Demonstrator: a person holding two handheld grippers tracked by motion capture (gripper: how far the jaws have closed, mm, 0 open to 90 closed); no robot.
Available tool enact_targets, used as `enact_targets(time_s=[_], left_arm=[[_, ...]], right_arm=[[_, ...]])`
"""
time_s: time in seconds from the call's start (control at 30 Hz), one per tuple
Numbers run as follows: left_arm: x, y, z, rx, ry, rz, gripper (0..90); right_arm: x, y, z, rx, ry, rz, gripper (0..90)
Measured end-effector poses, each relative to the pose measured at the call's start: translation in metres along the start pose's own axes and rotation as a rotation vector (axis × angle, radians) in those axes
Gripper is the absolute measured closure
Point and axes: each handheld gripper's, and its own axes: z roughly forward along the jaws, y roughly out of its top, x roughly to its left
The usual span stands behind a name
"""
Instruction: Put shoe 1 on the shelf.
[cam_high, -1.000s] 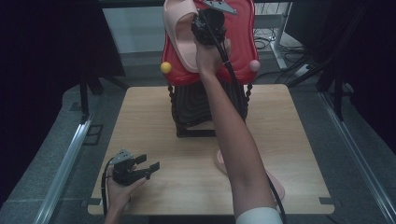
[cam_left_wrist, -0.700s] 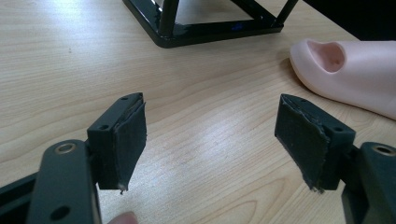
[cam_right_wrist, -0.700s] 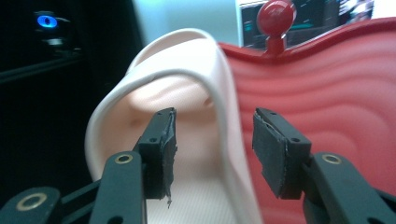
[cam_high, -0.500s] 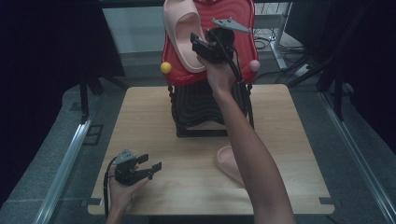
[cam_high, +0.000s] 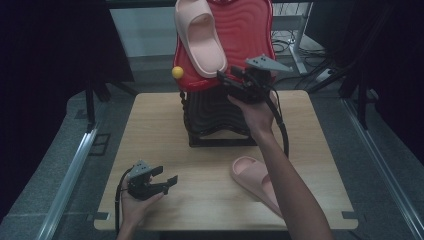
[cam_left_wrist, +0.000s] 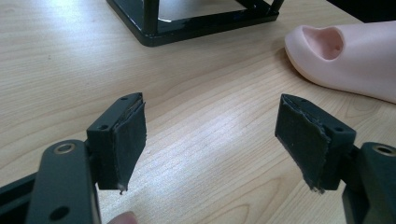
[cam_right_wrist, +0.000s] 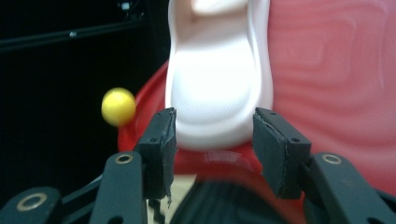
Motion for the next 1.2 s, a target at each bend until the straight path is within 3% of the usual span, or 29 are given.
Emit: enact_targets(time_s=[0.37,0.47,0.6,0.7,0.73,0.77,0.87,0.9,0.93,1.13,1.2], left_arm=[[0.002,-0.002,0.004,0.014,-0.009,-0.005,24.6],[0.002,-0.003,0.004,0.009,-0.007,-0.008,24.5],[-0.002,-0.004,0.009,0.032,-0.004,0.004,24.6],[-0.004,-0.004,0.009,0.033,-0.002,0.01,24.6],[-0.004,-0.004,0.008,0.032,0.001,0.011,24.6],[-0.004,-0.004,0.006,0.024,0.003,0.011,24.6],[-0.005,-0.003,0.004,0.018,0.001,0.006,24.6],[-0.006,-0.003,0.003,0.018,0.0,0.006,24.6],[-0.006,-0.003,0.003,0.018,0.0,0.006,24.6],[-0.008,-0.004,0.009,0.04,-0.004,0.018,24.5],[-0.009,-0.004,0.01,0.045,-0.008,0.019,24.5]], right_arm=[[-0.02,-0.057,-0.053,0.05,0.036,-0.023,50.0],[-0.029,-0.084,-0.073,0.071,0.059,-0.008,50.0],[-0.033,-0.115,-0.088,0.085,0.055,-0.001,50.0],[-0.035,-0.138,-0.098,0.118,0.052,0.001,50.0],[-0.035,-0.138,-0.098,0.118,0.052,0.001,50.0],[-0.037,-0.153,-0.104,0.131,0.056,0.01,50.0],[-0.038,-0.167,-0.111,0.153,0.063,0.013,50.0],[-0.039,-0.181,-0.118,0.169,0.067,0.013,50.0],[-0.039,-0.181,-0.118,0.169,0.067,0.013,50.0],[-0.043,-0.21,-0.14,0.212,0.03,-0.014,51.3],[-0.053,-0.218,-0.149,0.221,-0.017,-0.016,57.3]])
